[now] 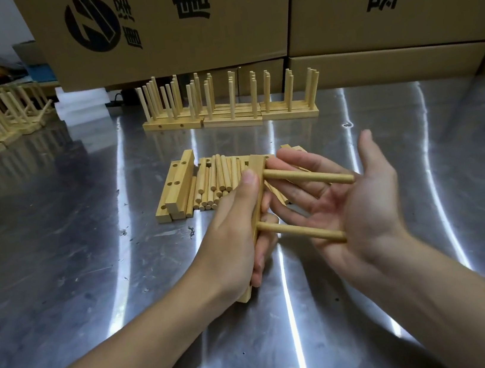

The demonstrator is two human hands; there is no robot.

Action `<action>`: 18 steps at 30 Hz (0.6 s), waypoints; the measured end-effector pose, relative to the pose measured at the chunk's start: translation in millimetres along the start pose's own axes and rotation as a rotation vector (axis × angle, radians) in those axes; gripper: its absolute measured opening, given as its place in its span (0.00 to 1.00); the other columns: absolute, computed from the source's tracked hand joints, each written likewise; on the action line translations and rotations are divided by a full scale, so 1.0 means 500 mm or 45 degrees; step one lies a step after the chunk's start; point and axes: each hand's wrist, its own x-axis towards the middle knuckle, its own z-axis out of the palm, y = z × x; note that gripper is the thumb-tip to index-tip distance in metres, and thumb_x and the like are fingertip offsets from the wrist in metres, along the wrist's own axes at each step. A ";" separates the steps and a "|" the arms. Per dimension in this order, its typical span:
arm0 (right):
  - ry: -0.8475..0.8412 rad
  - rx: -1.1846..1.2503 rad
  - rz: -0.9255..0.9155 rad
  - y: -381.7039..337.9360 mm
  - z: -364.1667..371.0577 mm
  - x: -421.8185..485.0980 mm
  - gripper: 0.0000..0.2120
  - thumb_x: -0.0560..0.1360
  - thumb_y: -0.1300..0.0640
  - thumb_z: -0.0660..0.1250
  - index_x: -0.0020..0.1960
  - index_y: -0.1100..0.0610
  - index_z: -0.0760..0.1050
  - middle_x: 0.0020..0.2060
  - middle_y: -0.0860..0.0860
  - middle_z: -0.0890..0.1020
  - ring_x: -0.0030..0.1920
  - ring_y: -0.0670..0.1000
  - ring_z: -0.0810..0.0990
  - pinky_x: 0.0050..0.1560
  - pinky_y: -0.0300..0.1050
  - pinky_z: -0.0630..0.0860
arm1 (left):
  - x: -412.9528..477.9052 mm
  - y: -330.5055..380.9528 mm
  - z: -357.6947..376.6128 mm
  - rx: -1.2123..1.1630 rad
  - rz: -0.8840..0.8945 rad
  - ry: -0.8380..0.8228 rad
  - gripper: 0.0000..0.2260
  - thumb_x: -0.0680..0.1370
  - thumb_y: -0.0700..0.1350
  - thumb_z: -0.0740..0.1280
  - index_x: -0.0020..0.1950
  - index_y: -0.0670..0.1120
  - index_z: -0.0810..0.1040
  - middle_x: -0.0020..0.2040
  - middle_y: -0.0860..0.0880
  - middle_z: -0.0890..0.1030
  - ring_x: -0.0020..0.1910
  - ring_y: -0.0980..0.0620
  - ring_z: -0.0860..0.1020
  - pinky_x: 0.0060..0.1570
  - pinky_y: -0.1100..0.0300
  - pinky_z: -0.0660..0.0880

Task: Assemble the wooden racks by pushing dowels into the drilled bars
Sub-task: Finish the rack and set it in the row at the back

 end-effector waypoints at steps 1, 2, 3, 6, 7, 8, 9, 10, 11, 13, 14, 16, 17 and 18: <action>0.013 0.008 0.004 0.001 -0.001 0.000 0.45 0.82 0.28 0.49 0.53 0.65 0.87 0.55 0.63 0.87 0.56 0.60 0.88 0.48 0.53 0.86 | -0.001 0.002 0.002 0.000 0.013 -0.010 0.26 0.82 0.70 0.54 0.40 0.49 0.71 0.23 0.44 0.64 0.19 0.48 0.63 0.19 0.65 0.64; 0.022 0.013 0.007 0.001 -0.003 0.000 0.44 0.82 0.28 0.49 0.54 0.66 0.86 0.54 0.64 0.87 0.55 0.60 0.88 0.47 0.53 0.86 | -0.002 0.003 0.005 -0.003 0.024 -0.012 0.27 0.83 0.69 0.53 0.39 0.49 0.71 0.23 0.44 0.64 0.19 0.48 0.62 0.19 0.65 0.63; 0.023 0.011 0.010 0.002 -0.003 0.000 0.44 0.83 0.28 0.50 0.54 0.66 0.86 0.54 0.64 0.87 0.55 0.60 0.88 0.47 0.53 0.86 | -0.003 0.004 0.008 -0.010 0.036 -0.006 0.27 0.83 0.68 0.53 0.40 0.47 0.71 0.22 0.44 0.63 0.19 0.48 0.62 0.19 0.66 0.63; 0.022 0.007 0.018 0.004 -0.003 0.002 0.44 0.83 0.29 0.50 0.53 0.65 0.87 0.54 0.64 0.87 0.55 0.60 0.88 0.45 0.52 0.86 | -0.004 0.005 0.010 -0.020 0.038 0.025 0.27 0.83 0.67 0.53 0.43 0.44 0.70 0.22 0.44 0.64 0.18 0.50 0.61 0.18 0.66 0.63; 0.023 0.007 0.021 0.005 -0.003 0.003 0.44 0.83 0.29 0.49 0.52 0.65 0.87 0.54 0.64 0.87 0.55 0.60 0.89 0.45 0.52 0.86 | -0.004 0.006 0.010 -0.012 0.033 0.036 0.28 0.83 0.67 0.53 0.44 0.43 0.69 0.22 0.44 0.64 0.18 0.50 0.61 0.18 0.66 0.63; 0.025 0.005 0.022 0.005 -0.002 0.004 0.43 0.83 0.29 0.49 0.52 0.65 0.87 0.54 0.64 0.87 0.55 0.60 0.89 0.45 0.52 0.86 | -0.004 0.007 0.010 -0.003 0.030 0.046 0.29 0.83 0.68 0.53 0.44 0.42 0.69 0.22 0.44 0.64 0.18 0.50 0.61 0.18 0.65 0.63; 0.029 0.004 0.018 0.006 -0.003 0.004 0.43 0.83 0.29 0.49 0.51 0.65 0.87 0.53 0.64 0.87 0.54 0.60 0.89 0.45 0.52 0.86 | -0.005 0.007 0.011 0.003 0.028 0.051 0.29 0.83 0.68 0.53 0.43 0.41 0.68 0.22 0.44 0.64 0.17 0.50 0.61 0.18 0.66 0.63; 0.031 0.000 0.016 0.007 -0.003 0.004 0.43 0.83 0.30 0.49 0.51 0.65 0.87 0.53 0.64 0.87 0.54 0.60 0.89 0.44 0.52 0.86 | -0.005 0.008 0.011 0.003 0.029 0.055 0.29 0.83 0.68 0.53 0.43 0.42 0.69 0.22 0.44 0.64 0.18 0.50 0.61 0.18 0.66 0.62; 0.032 0.001 0.015 0.008 -0.004 0.004 0.43 0.83 0.30 0.50 0.51 0.65 0.87 0.53 0.64 0.87 0.54 0.60 0.89 0.44 0.52 0.86 | -0.005 0.009 0.011 0.005 0.029 0.053 0.28 0.83 0.68 0.53 0.42 0.44 0.69 0.22 0.45 0.64 0.18 0.49 0.61 0.19 0.66 0.62; 0.032 0.014 0.025 0.008 -0.006 0.002 0.43 0.83 0.29 0.51 0.51 0.67 0.87 0.53 0.65 0.87 0.54 0.61 0.89 0.45 0.54 0.86 | -0.007 0.012 0.011 0.010 0.016 0.032 0.26 0.83 0.68 0.53 0.41 0.47 0.71 0.23 0.44 0.64 0.18 0.49 0.61 0.19 0.65 0.62; 0.026 0.009 0.027 0.006 -0.005 0.003 0.44 0.82 0.28 0.52 0.52 0.67 0.86 0.53 0.66 0.87 0.54 0.62 0.88 0.46 0.55 0.86 | -0.007 0.012 0.011 0.005 0.014 0.019 0.26 0.83 0.68 0.53 0.41 0.48 0.71 0.23 0.44 0.64 0.19 0.48 0.61 0.19 0.65 0.62; -0.025 -0.034 0.022 -0.005 -0.003 0.008 0.45 0.81 0.26 0.52 0.53 0.67 0.86 0.54 0.66 0.87 0.56 0.62 0.88 0.49 0.57 0.86 | -0.011 0.016 0.011 -0.025 0.047 0.053 0.25 0.83 0.68 0.53 0.41 0.49 0.72 0.24 0.44 0.64 0.19 0.48 0.61 0.20 0.64 0.63; -0.041 -0.058 -0.018 -0.014 -0.004 0.011 0.46 0.80 0.25 0.52 0.53 0.66 0.86 0.54 0.65 0.87 0.56 0.62 0.88 0.49 0.57 0.86 | -0.011 0.021 0.010 -0.054 0.091 0.100 0.25 0.83 0.68 0.52 0.41 0.50 0.72 0.24 0.45 0.65 0.19 0.48 0.62 0.20 0.63 0.64; -0.029 -0.093 -0.094 -0.025 -0.007 0.016 0.45 0.80 0.25 0.51 0.53 0.65 0.87 0.53 0.64 0.87 0.56 0.61 0.88 0.48 0.56 0.86 | -0.010 0.027 0.006 -0.109 0.149 0.169 0.25 0.84 0.68 0.52 0.41 0.51 0.73 0.25 0.46 0.67 0.19 0.49 0.63 0.20 0.63 0.65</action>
